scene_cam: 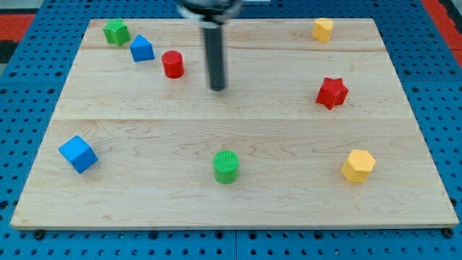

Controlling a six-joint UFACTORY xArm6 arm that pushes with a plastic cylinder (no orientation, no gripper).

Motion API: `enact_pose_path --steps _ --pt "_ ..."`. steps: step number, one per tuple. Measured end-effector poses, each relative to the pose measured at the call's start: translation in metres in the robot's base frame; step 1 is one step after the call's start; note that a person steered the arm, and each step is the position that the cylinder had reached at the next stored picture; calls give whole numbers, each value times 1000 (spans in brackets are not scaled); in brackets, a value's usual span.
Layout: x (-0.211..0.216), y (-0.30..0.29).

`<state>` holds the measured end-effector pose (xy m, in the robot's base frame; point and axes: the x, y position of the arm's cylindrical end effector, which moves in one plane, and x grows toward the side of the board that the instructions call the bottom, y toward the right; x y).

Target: Move the red star left a bit and down

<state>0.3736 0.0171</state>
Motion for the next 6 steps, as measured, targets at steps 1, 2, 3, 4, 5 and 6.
enact_pose_path --steps 1,2,3,4,5,6 --pt "-14 90" --pt "-25 151" --pt "15 209" --pt "54 194" --pt "37 178" --pt "8 184"
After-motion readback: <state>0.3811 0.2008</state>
